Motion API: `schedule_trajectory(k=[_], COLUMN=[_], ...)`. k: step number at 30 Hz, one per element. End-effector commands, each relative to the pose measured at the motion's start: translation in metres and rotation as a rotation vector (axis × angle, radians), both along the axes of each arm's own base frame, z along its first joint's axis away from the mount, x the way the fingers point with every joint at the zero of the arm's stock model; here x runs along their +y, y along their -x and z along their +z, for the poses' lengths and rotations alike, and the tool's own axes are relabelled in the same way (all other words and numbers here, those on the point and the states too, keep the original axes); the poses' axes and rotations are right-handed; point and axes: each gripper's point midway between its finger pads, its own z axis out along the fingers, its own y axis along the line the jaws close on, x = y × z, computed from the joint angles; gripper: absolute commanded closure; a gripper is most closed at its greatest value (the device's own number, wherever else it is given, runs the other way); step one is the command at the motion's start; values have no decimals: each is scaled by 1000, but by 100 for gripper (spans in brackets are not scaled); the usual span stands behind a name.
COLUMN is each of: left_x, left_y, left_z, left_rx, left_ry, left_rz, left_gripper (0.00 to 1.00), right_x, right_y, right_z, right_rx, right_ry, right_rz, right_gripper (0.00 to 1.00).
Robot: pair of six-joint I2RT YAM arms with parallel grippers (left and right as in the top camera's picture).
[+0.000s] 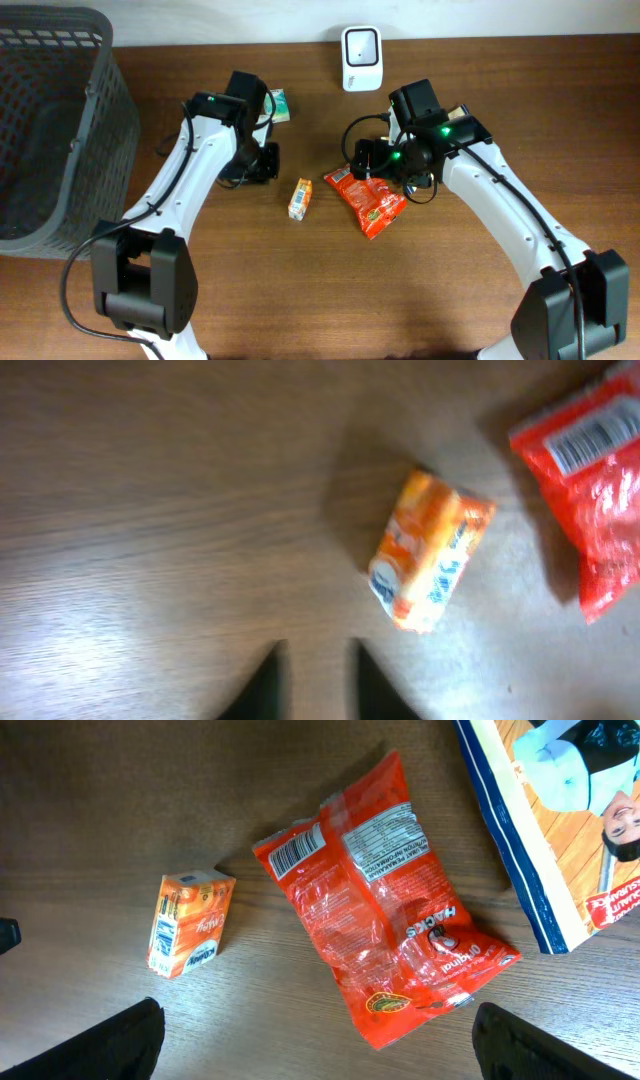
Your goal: Scan the item barcode
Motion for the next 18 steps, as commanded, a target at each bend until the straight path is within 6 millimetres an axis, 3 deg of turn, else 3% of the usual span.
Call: schedule_trajectory(k=[1, 5, 10, 15, 18], left_x=[-23, -47, -76, -83, -77], left_y=[20, 28, 29, 25, 22], left_z=[-20, -42, -42, -41, -47], left_rx=[78, 77, 40, 11, 8], left_ry=[120, 224, 310, 318, 278], left_rz=[-76, -110, -189, -208, -202], left_gripper=[95, 100, 100, 100, 100], right_x=[0, 0, 0, 0, 0], right_y=[-2, -2, -2, -2, -2], right_z=[2, 2, 2, 2, 2], right_rx=[-14, -14, -14, -14, -14], right_ry=[11, 11, 11, 11, 11], right_rz=[9, 10, 10, 10, 10], right_gripper=[1, 2, 2, 2, 2])
